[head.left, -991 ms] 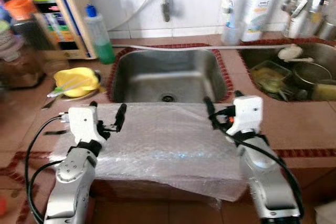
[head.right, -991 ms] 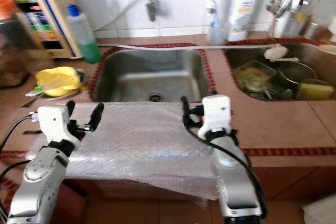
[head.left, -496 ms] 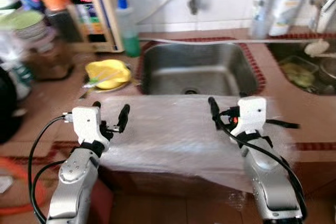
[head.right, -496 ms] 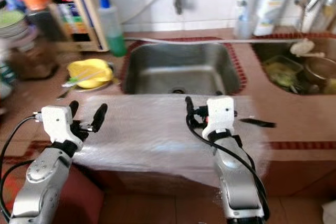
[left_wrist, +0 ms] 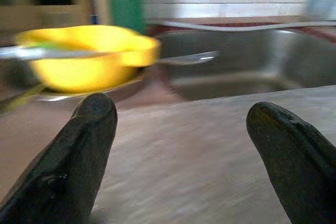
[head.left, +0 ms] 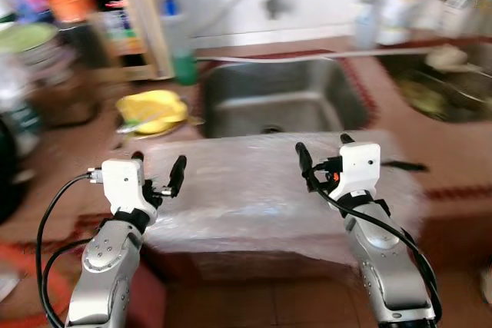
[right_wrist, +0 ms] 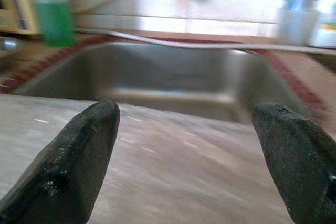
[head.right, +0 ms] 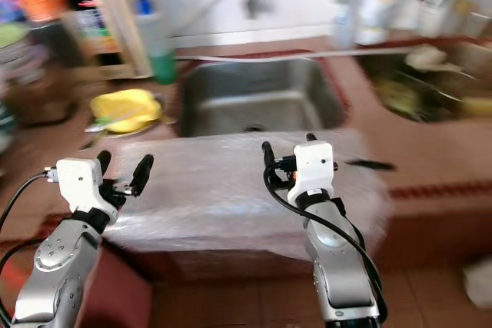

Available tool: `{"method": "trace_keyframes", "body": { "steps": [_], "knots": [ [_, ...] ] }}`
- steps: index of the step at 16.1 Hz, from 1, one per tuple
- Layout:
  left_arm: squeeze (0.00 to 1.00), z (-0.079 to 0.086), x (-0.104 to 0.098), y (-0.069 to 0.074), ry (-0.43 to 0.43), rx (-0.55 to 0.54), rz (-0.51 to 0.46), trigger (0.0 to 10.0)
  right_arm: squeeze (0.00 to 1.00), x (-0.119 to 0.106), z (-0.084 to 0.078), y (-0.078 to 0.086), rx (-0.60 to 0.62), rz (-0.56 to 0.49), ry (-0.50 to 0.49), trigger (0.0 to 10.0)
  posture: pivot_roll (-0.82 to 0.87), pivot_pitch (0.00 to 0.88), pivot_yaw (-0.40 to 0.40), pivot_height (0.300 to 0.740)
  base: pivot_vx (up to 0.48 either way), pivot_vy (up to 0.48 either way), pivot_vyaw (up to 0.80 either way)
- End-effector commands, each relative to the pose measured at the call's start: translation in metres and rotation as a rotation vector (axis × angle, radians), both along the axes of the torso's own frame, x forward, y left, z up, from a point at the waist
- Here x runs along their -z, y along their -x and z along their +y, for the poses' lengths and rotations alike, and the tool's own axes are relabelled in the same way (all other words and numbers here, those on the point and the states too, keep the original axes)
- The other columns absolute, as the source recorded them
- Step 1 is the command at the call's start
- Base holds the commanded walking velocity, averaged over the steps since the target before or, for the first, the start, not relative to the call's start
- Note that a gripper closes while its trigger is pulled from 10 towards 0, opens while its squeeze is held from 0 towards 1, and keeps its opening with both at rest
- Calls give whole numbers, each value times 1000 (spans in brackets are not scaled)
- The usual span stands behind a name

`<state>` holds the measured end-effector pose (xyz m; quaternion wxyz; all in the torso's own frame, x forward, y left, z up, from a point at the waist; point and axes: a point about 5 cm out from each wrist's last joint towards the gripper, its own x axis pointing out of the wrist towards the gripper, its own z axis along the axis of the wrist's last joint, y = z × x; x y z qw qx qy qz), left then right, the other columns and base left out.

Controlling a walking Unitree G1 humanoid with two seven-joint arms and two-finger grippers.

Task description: Kitchen organization

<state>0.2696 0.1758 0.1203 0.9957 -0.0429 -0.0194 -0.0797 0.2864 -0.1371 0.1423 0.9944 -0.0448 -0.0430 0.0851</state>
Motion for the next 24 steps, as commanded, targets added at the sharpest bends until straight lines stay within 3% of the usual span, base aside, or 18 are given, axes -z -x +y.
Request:
{"method": "trace_keyframes", "body": {
  "steps": [1, 7, 14, 24],
  "knots": [
    [0, 1, -3, 1, -6, 5, -11, 10000, 0, -3, 1, 1, -6, -9, -5, 10000, -190, 89, 101, 740, 0, 0, -800],
    [0, -8, -28, 1, 6, 13, -79, 10000, 0, -4, 1, 1, -13, -12, 1, 10000, -182, 94, 95, 740, 0, 0, -359],
    [0, -10, -25, 0, -8, 12, -64, 10000, 0, -5, 1, 0, -13, -14, 5, 10000, -186, 93, 95, 740, 0, -145, 0],
    [0, -10, -22, 0, -19, 21, -47, 10000, 0, -5, 1, 1, -12, -16, 9, 10000, -189, 92, 99, 740, 0, -362, 0]
  ]
}}
